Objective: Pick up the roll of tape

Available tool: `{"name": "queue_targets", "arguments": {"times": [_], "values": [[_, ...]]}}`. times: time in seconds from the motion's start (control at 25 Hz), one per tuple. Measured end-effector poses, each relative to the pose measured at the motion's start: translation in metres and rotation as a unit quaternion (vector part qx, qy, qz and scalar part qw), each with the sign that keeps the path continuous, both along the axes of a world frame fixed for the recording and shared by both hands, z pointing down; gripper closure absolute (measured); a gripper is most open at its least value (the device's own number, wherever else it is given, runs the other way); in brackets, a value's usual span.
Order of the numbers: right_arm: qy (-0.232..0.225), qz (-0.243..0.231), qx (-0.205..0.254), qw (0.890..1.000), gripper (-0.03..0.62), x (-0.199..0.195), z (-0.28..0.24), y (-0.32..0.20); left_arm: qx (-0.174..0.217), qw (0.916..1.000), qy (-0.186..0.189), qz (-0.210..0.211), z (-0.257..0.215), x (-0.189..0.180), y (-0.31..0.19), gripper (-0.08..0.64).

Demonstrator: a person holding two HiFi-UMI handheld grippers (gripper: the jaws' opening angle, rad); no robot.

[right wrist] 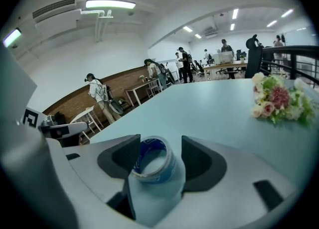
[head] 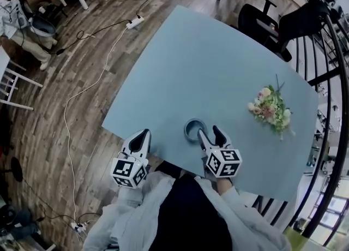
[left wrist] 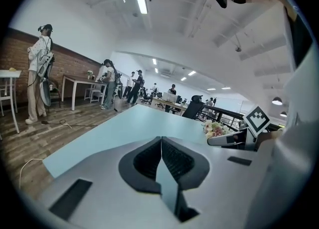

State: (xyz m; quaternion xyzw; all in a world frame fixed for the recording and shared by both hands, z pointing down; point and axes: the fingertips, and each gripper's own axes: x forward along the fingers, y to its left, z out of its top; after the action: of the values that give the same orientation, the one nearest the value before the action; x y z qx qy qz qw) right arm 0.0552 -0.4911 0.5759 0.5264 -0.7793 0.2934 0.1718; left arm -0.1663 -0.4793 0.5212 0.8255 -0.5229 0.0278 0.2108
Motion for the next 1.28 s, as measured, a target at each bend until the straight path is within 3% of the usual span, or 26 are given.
{"name": "queue_targets", "arguments": {"times": [0.2, 0.52, 0.88, 0.96, 1.28], "values": [[0.048, -0.004, -0.027, 0.998, 0.321, -0.002, 0.026, -0.015, -0.017, 0.9998, 0.005, 0.009, 0.017, 0.001, -0.015, 0.545], [0.077, -0.016, -0.073, 0.994, 0.327, -0.008, 0.055, -0.023, -0.019, 0.9996, 0.005, 0.019, 0.032, 0.006, -0.046, 0.543], [0.108, -0.024, -0.124, 0.986, 0.425, -0.006, 0.072, -0.023, -0.032, 0.999, 0.011, 0.03, 0.048, 0.018, -0.052, 0.543], [0.116, -0.024, -0.126, 0.985, 0.489, -0.005, 0.072, -0.023, -0.033, 0.9989, 0.011, 0.03, 0.048, 0.019, -0.052, 0.543], [0.126, -0.024, -0.115, 0.985, 0.495, -0.002, 0.072, -0.024, -0.027, 0.9994, 0.01, 0.022, 0.045, 0.016, -0.052, 0.543]]}}
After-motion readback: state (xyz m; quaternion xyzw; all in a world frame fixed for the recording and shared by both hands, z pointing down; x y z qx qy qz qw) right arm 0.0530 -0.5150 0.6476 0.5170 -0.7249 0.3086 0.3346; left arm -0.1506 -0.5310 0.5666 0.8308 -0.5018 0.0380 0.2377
